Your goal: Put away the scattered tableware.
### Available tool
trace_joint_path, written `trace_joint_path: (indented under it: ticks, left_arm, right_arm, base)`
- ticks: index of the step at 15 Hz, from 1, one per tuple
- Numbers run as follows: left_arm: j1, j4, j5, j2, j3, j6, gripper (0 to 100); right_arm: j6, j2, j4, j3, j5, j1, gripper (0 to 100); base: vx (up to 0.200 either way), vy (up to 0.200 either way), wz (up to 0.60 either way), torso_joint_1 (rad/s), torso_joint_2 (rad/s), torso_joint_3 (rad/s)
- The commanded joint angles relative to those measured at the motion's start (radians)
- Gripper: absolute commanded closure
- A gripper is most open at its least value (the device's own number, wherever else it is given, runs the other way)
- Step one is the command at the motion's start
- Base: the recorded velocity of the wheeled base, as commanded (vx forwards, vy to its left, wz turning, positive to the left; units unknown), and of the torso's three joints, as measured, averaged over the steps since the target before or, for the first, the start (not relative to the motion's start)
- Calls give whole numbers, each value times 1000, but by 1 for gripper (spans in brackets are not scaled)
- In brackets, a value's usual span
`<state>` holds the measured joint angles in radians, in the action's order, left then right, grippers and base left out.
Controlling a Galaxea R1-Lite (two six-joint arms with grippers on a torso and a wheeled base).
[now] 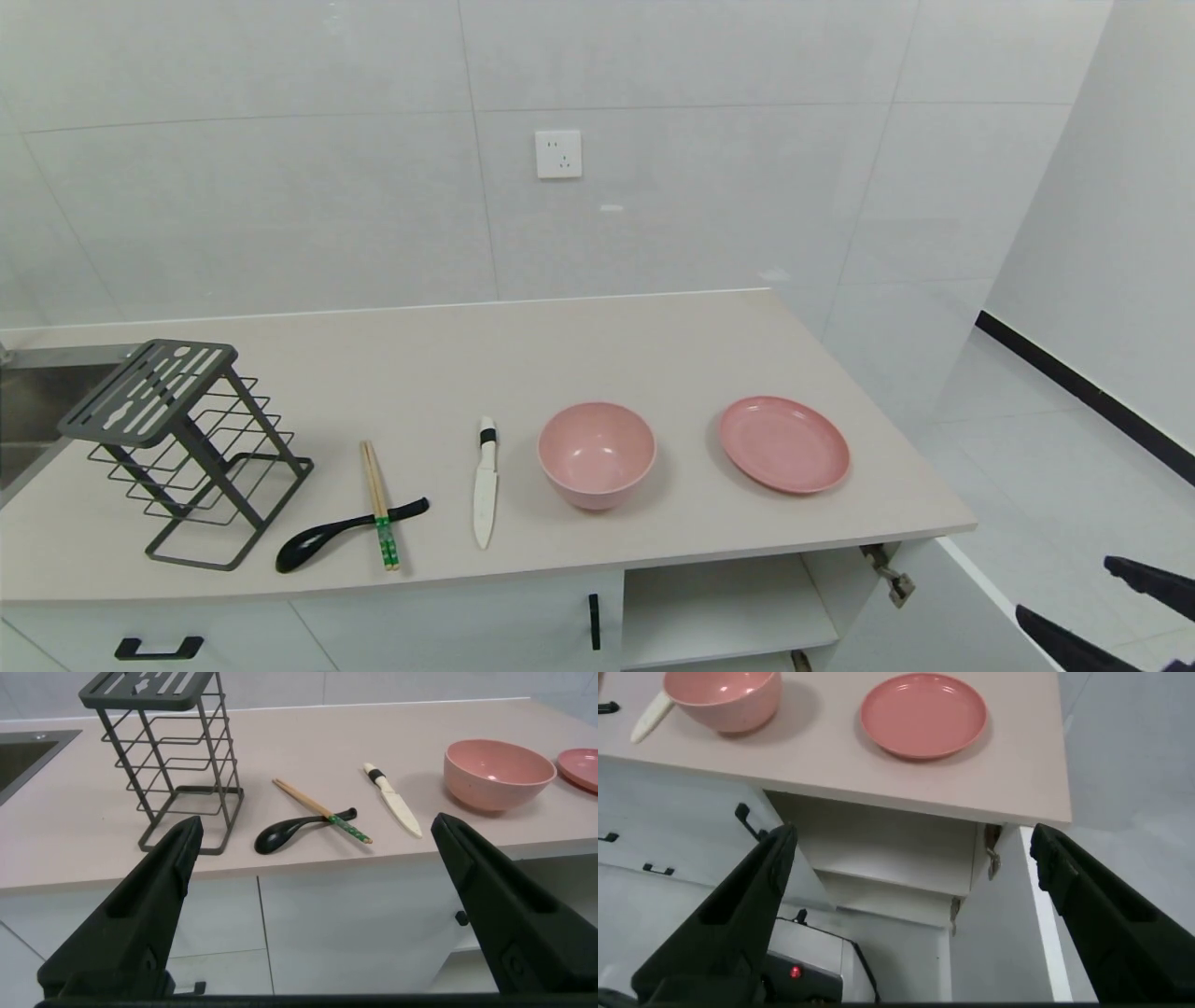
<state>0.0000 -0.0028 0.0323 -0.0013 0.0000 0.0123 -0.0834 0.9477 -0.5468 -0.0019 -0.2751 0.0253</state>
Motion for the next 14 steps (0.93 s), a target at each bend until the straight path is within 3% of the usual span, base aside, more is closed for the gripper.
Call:
trace_joint_path:
  ticks: [1,3,5,14]
  left_arm:
    - [0,0,0,1,0,0,0]
    - [0,0,0,1,0,0,0]
    - [0,0,0,1,0,0,0]
    - [0,0,-2,1,0,0,0]
  right_arm:
    - [-9,355,-225,2,1,-18,0]
    - [-9,591,-469,2,2,-36,0]
    - [-13,723,-621,2,4,-31,0]
    - [-15,790,-657,0,2,1,0]
  base:
    - [0,0,0,0,0,0]
    - [0,0,0,0,0,0]
    - [0,0,0,0,0,0]
    - [0,0,0,0,0,0]
